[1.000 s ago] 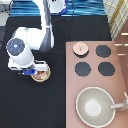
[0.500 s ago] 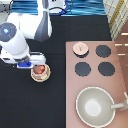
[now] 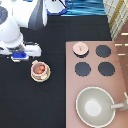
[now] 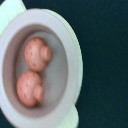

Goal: Take the lid off the pot, put the pot on the plate, and use the tool to push the pot to the front of the table.

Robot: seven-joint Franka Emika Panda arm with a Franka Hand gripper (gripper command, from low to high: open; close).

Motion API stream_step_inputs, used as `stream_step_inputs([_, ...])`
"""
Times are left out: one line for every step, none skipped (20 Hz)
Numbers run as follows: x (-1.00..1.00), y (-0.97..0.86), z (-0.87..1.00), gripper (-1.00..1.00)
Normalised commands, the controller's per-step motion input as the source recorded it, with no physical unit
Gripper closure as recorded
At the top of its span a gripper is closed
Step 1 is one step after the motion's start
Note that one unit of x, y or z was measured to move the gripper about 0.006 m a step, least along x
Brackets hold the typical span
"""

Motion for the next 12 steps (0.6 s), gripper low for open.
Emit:
stream_step_inputs([-0.80, -0.56, 0.00, -1.00])
stream_step_inputs([-0.80, -0.55, 0.00, -1.00])
stream_step_inputs([-0.79, -0.57, 0.00, -1.00])
stream_step_inputs([-0.79, -0.58, 0.00, -1.00])
stream_step_inputs([-0.79, -0.58, 0.00, -1.00])
stream_step_inputs([-0.79, -0.57, 0.00, -1.00])
stream_step_inputs([-0.79, -0.56, 0.00, -1.00])
stream_step_inputs([-0.89, -0.55, -0.26, -1.00])
stream_step_inputs([-0.93, -0.51, -0.37, -1.00])
stream_step_inputs([-0.95, -0.47, -0.45, -1.00])
stream_step_inputs([-0.98, -0.39, -0.52, -1.00])
stream_step_inputs([-1.00, -0.34, -0.59, -1.00])
